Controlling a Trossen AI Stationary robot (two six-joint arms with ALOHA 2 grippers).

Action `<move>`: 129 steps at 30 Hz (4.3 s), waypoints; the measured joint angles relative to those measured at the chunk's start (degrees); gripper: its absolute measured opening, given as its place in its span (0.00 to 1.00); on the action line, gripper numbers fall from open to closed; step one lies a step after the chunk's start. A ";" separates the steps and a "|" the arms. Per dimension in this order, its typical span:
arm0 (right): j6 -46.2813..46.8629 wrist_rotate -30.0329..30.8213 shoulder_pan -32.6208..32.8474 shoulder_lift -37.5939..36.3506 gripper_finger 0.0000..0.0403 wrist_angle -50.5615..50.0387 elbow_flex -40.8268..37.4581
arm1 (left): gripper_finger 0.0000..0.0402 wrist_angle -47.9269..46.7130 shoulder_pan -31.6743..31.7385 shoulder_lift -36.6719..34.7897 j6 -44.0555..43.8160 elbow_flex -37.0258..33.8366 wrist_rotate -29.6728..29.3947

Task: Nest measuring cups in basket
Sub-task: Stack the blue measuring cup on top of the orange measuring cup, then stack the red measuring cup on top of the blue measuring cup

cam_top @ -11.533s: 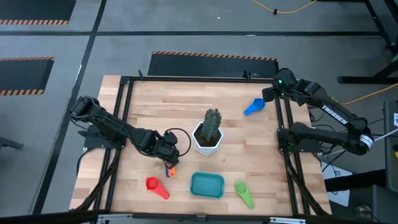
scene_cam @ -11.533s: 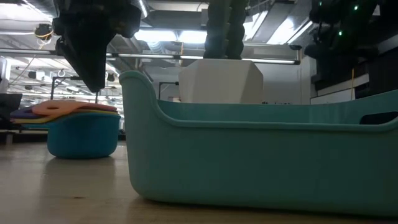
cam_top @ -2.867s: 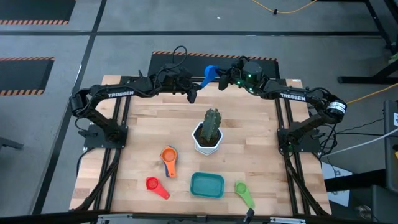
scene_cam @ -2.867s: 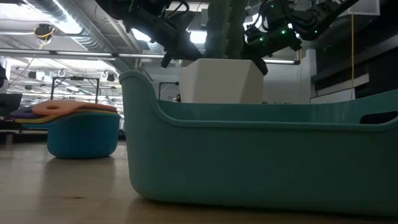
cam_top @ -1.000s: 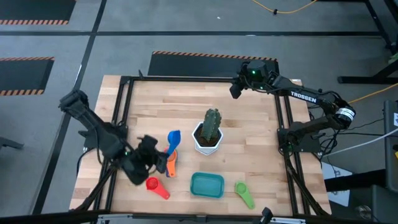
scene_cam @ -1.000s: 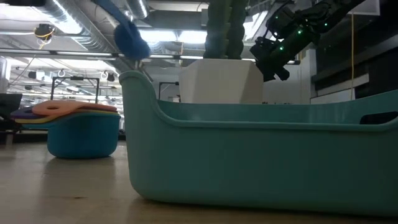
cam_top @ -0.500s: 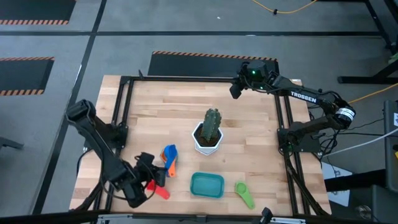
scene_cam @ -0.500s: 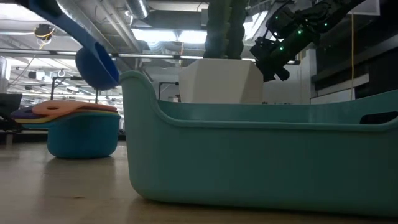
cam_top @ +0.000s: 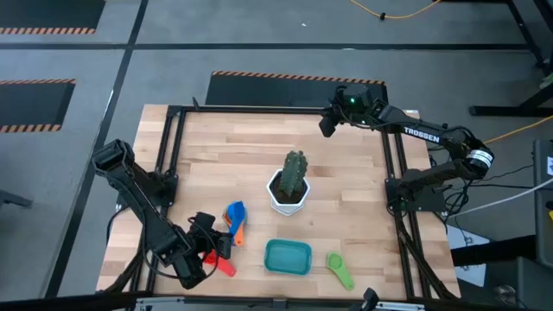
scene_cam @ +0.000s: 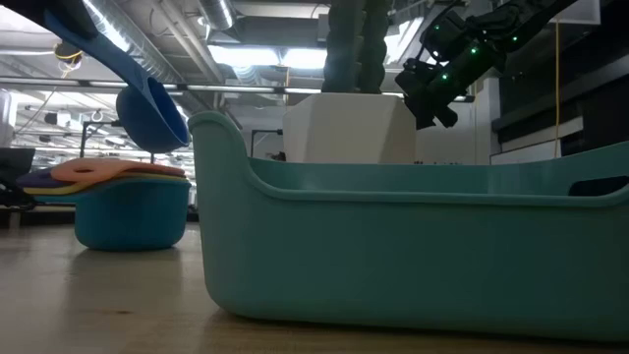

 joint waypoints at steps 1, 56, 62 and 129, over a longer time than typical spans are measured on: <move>0.00 0.00 0.00 0.00 0.17 0.00 0.00 | 0.01 0.01 0.00 0.00 -0.03 0.00 -0.02; -0.02 0.02 0.01 0.02 0.17 0.31 0.00 | 0.24 -0.29 5.42 3.79 5.14 0.00 13.66; -0.02 0.00 0.02 0.00 0.17 0.24 0.00 | 0.24 -0.67 5.42 2.40 5.93 0.00 16.10; 1.53 -0.01 7.19 0.02 0.17 -13.45 -0.02 | 0.23 -6.26 -0.12 12.73 -1.32 -0.02 42.06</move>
